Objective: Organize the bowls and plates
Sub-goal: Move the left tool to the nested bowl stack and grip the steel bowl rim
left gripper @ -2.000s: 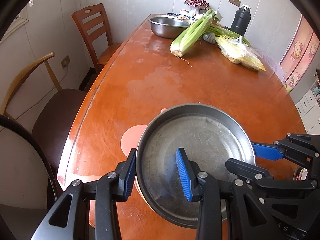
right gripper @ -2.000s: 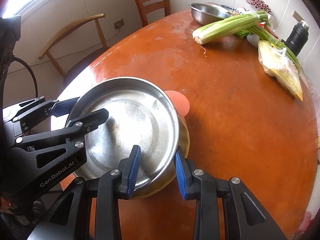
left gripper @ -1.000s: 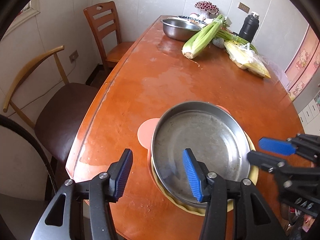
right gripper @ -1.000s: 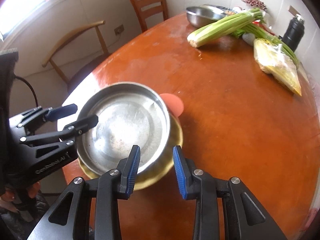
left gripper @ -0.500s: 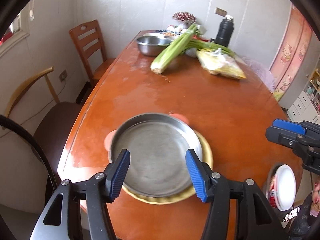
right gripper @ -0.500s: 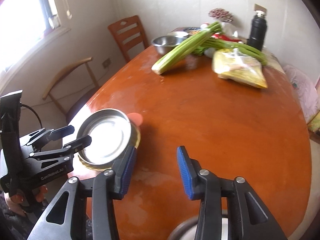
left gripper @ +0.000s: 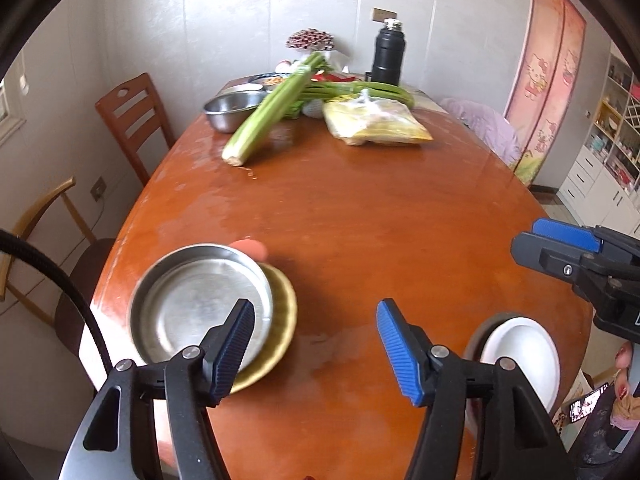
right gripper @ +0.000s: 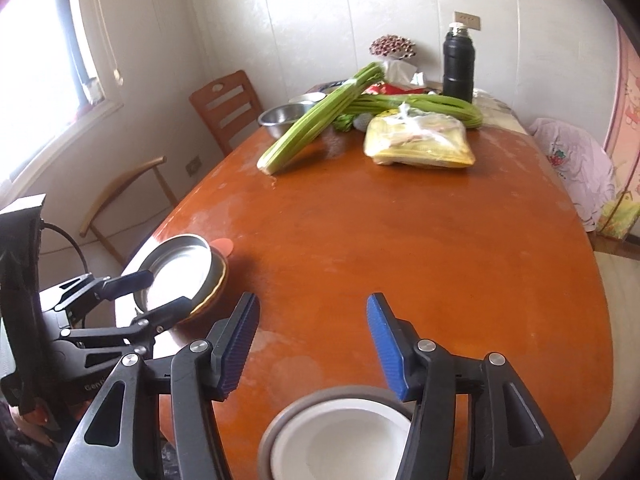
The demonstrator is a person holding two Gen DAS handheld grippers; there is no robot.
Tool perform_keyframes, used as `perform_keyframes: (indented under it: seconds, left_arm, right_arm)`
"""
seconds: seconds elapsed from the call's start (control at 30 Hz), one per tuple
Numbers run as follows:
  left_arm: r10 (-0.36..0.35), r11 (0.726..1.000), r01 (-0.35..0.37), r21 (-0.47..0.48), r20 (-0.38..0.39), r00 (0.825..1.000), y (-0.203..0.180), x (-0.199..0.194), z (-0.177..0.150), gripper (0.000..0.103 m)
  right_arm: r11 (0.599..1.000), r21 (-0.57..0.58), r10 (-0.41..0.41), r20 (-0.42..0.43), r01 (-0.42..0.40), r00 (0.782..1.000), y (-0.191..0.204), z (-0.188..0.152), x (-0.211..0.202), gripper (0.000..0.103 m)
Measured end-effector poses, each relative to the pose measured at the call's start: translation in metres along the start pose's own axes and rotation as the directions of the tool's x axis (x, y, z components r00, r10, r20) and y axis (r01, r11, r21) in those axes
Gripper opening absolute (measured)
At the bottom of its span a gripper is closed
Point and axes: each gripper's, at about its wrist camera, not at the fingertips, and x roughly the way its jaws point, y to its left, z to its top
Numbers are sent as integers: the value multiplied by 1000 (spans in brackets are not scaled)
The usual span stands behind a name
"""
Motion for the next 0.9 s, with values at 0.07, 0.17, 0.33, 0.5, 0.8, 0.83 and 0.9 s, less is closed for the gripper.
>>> perform_keyframes:
  seconds: [0.07, 0.17, 0.33, 0.5, 0.8, 0.83, 0.9]
  left_arm:
    - [-10, 1000, 10, 12, 0, 1000, -13, 2, 1, 65]
    - [-13, 999, 13, 30, -4, 1000, -30, 5, 2, 67]
    - [-33, 998, 33, 53, -7, 999, -53, 9, 4, 69]
    - [-56, 995, 57, 80, -12, 998, -75, 10, 5, 69]
    - [-93, 988, 96, 118, -24, 995, -99, 11, 0, 69]
    - [-96, 988, 98, 120, -24, 995, -100, 11, -2, 69]
    - [-103, 987, 106, 119, -25, 994, -102, 10, -4, 69]
  right_arm:
    - [1000, 6, -1, 9, 1, 1000, -7, -2, -5, 58]
    - [1000, 19, 1, 25, -1, 1000, -20, -6, -14, 58]
    - [999, 43, -4, 46, 2, 999, -41, -13, -28, 58]
    - [998, 60, -17, 56, 14, 998, -57, -20, -38, 60]
    - [997, 70, -45, 54, 41, 998, -73, -34, -44, 64]
    - [997, 72, -44, 51, 40, 998, -73, -37, -44, 64]
    - [997, 72, -41, 47, 38, 998, -73, -41, -44, 64]
